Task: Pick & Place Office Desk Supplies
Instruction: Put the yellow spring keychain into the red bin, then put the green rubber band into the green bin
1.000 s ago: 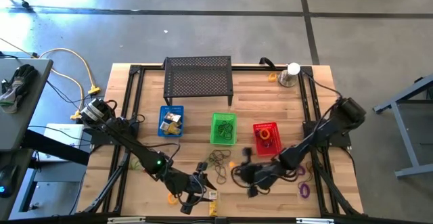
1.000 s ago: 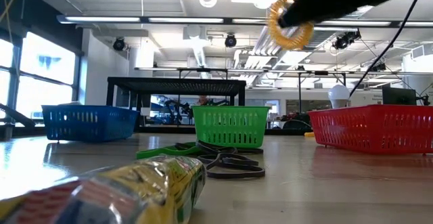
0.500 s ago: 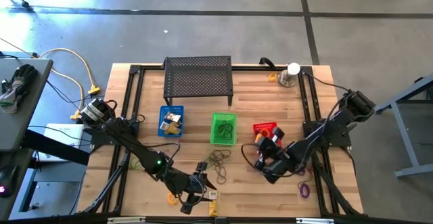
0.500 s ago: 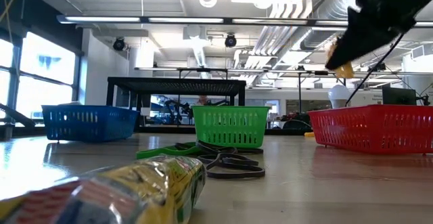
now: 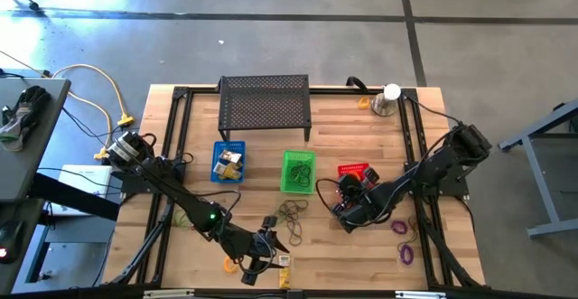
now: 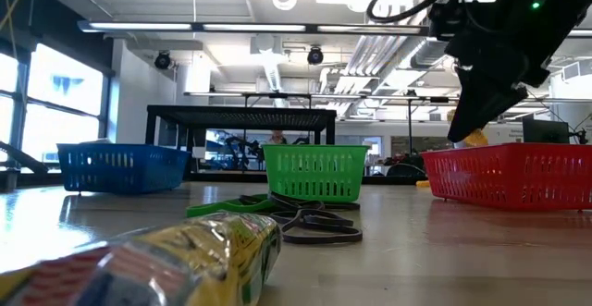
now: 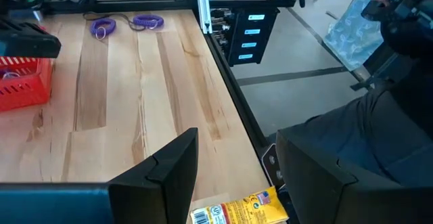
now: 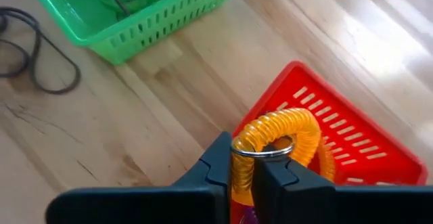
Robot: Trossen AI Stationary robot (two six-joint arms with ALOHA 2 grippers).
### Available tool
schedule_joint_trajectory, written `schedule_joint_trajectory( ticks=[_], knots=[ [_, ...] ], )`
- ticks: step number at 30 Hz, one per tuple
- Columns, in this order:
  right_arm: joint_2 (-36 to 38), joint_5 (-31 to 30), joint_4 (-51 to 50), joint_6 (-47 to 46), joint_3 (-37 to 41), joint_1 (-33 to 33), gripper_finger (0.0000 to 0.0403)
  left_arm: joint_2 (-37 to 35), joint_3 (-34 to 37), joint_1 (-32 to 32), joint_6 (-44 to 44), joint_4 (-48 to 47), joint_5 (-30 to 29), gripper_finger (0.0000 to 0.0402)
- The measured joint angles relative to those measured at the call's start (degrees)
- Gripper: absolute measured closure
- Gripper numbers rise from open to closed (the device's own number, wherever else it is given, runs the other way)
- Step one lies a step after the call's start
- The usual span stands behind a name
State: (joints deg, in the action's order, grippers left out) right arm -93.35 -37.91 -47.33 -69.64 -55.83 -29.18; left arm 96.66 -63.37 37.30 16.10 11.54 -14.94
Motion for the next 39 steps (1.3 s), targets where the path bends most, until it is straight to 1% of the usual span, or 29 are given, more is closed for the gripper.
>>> schedule_joint_trajectory(
  ticks=[4,12,14,17,21,23,25,28,30,32,36,39],
  knots=[
    [0.1,0.3,-0.3,-1.0,0.0,0.1,0.0347,0.0,0.0,0.0,0.8,-0.2,0.0,0.0208],
    [0.7,-0.8,-0.8,-0.1,0.0,0.0,0.0256,0.0,0.0,0.0,1.0,-0.4,0.0,0.0208],
    [0.9,-1.7,-0.6,0.7,0.0,-0.1,0.0236,0.0,0.0,0.0,1.6,-0.4,0.0,0.0208],
    [2.6,-5.3,0.8,1.5,0.0,-1.4,0.0216,0.0,0.0,0.3,1.8,-0.8,-0.2,0.0208],
    [5.0,-9.5,6.8,8.1,0.0,-3.9,0.0208,0.0,0.0,0.8,1.6,-5.3,-0.1,0.0208],
    [5.9,-11.2,12.1,13.4,-0.1,-5.2,0.0208,0.0,0.0,0.8,1.5,-8.8,-0.1,0.0208],
    [6.1,-11.6,18.1,19.7,0.0,-6.3,0.0211,0.0,0.0,0.8,2.4,-11.8,-0.4,0.0208],
    [6.1,-10.1,27.2,29.0,0.0,-7.3,0.0214,1.5,0.0,0.7,4.7,-14.0,-0.9,0.0208],
    [5.9,-7.9,32.2,33.6,0.0,-7.7,0.0215,3.3,0.1,0.7,3.3,-14.3,-0.9,0.0208],
    [5.8,-5.6,36.1,37.2,0.0,-7.7,0.0215,4.9,0.1,0.7,1.2,-14.4,-2.5,0.0208],
    [5.8,-1.5,40.1,40.2,0.0,-7.7,0.0215,7.2,0.1,-0.3,2.9,-14.7,-9.2,0.0208],
    [5.8,0.0,41.0,40.9,0.0,-7.7,0.0215,8.1,0.1,-1.5,5.6,-15.2,-12.1,0.0208]
  ],
)
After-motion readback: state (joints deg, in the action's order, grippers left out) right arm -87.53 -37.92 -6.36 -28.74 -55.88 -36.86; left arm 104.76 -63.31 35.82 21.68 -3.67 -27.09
